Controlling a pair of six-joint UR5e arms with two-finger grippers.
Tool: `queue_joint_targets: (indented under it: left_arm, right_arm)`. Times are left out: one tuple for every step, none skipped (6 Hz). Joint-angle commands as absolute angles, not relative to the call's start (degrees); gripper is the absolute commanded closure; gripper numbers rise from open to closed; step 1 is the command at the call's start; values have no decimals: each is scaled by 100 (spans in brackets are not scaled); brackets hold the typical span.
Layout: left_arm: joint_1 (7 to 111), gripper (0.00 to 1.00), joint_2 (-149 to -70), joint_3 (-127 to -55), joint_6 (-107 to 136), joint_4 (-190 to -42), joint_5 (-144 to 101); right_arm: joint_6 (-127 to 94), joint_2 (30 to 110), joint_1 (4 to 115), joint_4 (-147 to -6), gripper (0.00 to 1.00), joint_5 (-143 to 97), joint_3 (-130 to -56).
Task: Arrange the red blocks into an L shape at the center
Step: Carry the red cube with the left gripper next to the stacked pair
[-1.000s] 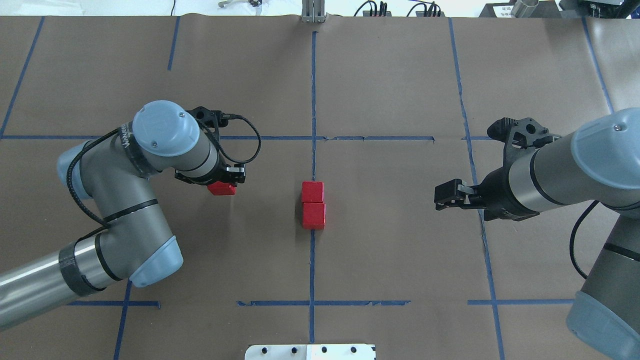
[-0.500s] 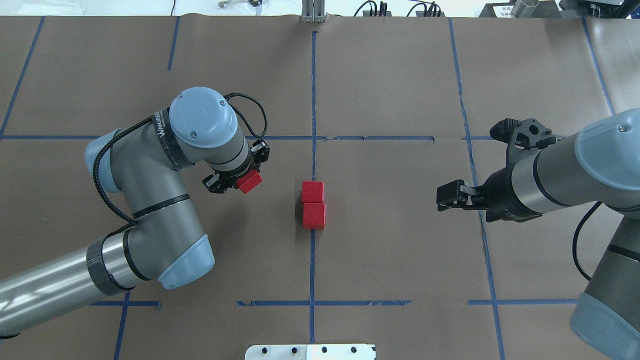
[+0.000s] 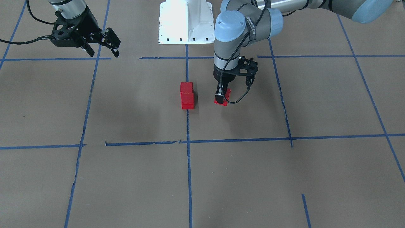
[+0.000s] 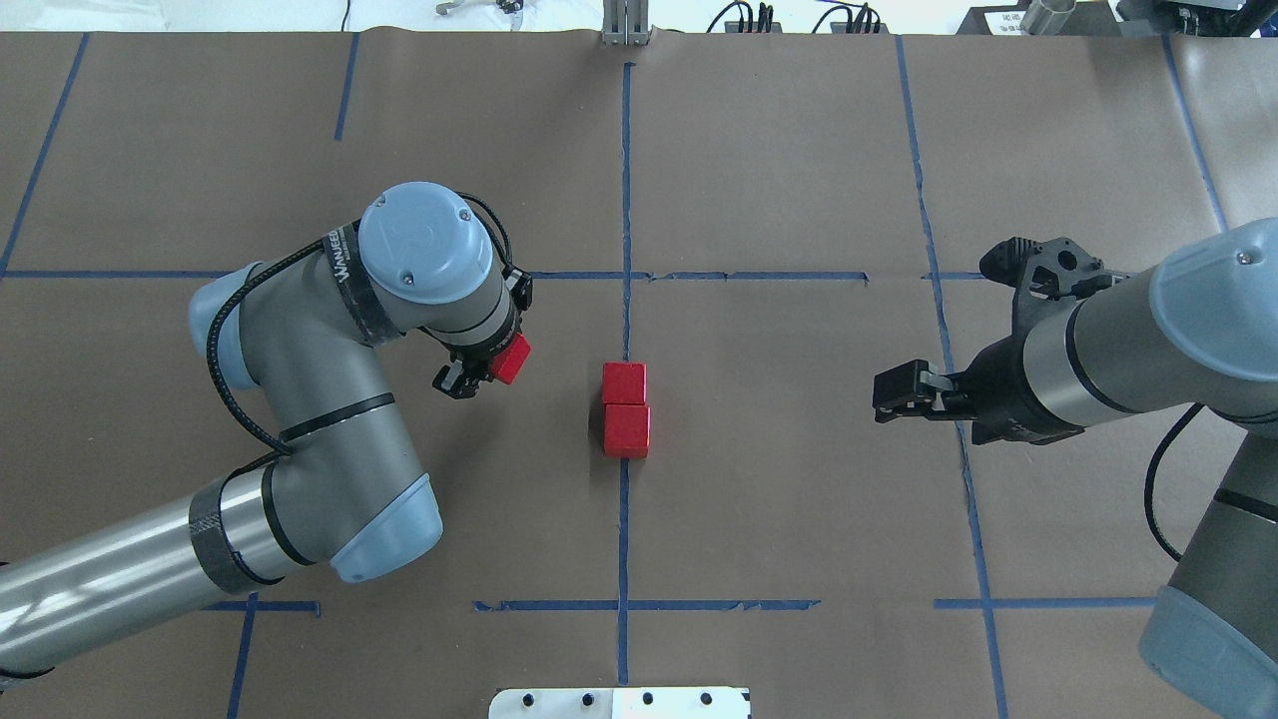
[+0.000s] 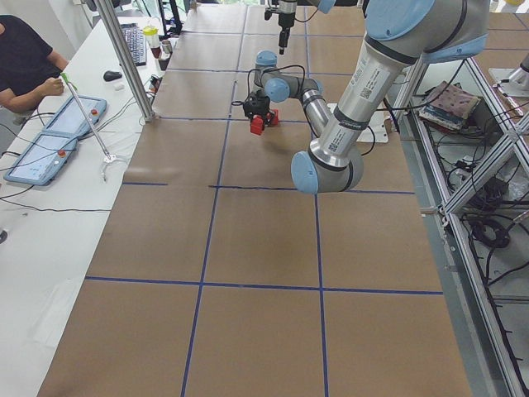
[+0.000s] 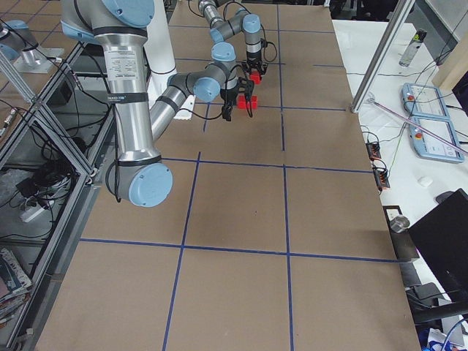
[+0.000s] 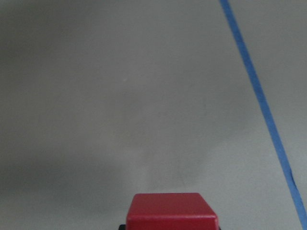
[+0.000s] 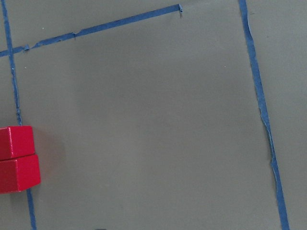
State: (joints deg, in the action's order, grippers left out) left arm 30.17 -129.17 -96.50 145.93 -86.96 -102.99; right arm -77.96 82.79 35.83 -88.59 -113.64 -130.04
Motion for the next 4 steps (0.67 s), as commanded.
queue_joint_targets:
  left_arm:
    - [2901,100,-13634,-8779,15485,-8641,-10318]
    - [2909,100,-13701,-8641,15478,-8509,-10327]
    - [2909,100,-13711,-8640,15478,-8473,-10336]
    - [2909,100,-13737,-8622,15556,-8481,-10449]
  right_arm:
    - [-7796,8279,3577,-8859,0,-11373,-12999]
    - [-7796,8288,3577,-8859,0,-11373,-12990]
    - [-7796,8279,3577,-8859,0,-11373,-12990]
    - [-7796,8279,3577,-8868,0,-11373,-12964]
